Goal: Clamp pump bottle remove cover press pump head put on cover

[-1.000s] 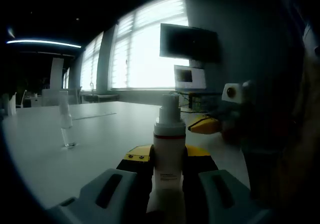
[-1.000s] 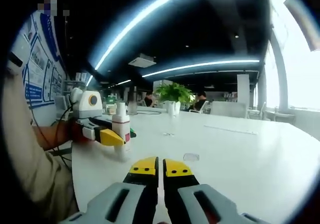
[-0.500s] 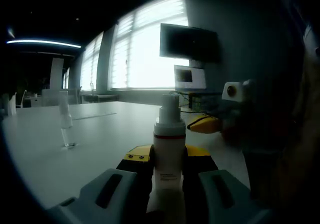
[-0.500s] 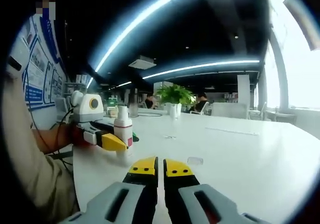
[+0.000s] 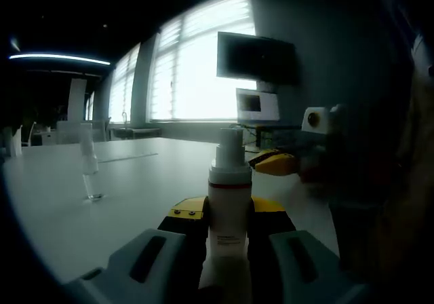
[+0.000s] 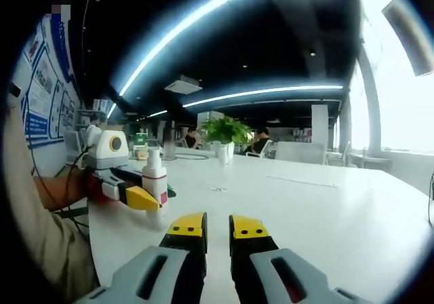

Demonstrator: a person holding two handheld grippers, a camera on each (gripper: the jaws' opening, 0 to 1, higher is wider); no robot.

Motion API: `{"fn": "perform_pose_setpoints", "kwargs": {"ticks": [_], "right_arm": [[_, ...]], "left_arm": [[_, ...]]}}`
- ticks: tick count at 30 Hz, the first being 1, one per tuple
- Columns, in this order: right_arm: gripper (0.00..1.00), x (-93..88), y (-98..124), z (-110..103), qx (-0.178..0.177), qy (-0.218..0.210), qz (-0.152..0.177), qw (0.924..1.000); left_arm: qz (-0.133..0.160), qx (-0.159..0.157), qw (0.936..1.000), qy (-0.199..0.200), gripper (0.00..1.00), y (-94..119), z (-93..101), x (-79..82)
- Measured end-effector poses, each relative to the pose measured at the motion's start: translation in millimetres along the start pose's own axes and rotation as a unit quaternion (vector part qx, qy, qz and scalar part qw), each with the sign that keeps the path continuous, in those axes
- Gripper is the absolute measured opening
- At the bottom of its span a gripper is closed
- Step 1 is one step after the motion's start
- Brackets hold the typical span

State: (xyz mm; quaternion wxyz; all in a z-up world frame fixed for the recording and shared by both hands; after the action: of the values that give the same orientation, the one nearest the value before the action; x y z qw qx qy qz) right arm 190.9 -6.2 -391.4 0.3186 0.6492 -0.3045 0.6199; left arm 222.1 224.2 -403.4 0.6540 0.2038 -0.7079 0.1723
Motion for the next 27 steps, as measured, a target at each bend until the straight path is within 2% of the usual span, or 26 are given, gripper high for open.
{"fn": "perform_pose_setpoints", "kwargs": {"ticks": [8, 27], "right_arm": [[0.17, 3.0, -4.3, -2.4, -0.01, 0.013, -0.005, 0.9999], [0.22, 3.1, -13.7, 2.8, -0.034, 0.002, -0.015, 0.9993]], "left_arm": [[0.0, 0.0, 1.0, 0.0, 0.13, -0.3, 0.6, -0.1], [0.0, 0.0, 1.0, 0.001, 0.13, -0.9, 1.6, -0.1]]}}
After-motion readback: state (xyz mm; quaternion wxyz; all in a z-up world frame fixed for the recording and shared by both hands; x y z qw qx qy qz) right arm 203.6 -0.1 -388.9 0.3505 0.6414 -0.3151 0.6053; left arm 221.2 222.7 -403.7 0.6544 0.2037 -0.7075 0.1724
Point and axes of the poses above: the point that each gripper's makers call its tool centre point, and the gripper's own axes: y roughly backward along the fingers, z roughly to its right, x roughly out of its top, the point moved 9 cm from there along y, roughly backward along the fingers, and after that the axes turned 5 degrees about -y, right-handed, at the moved point
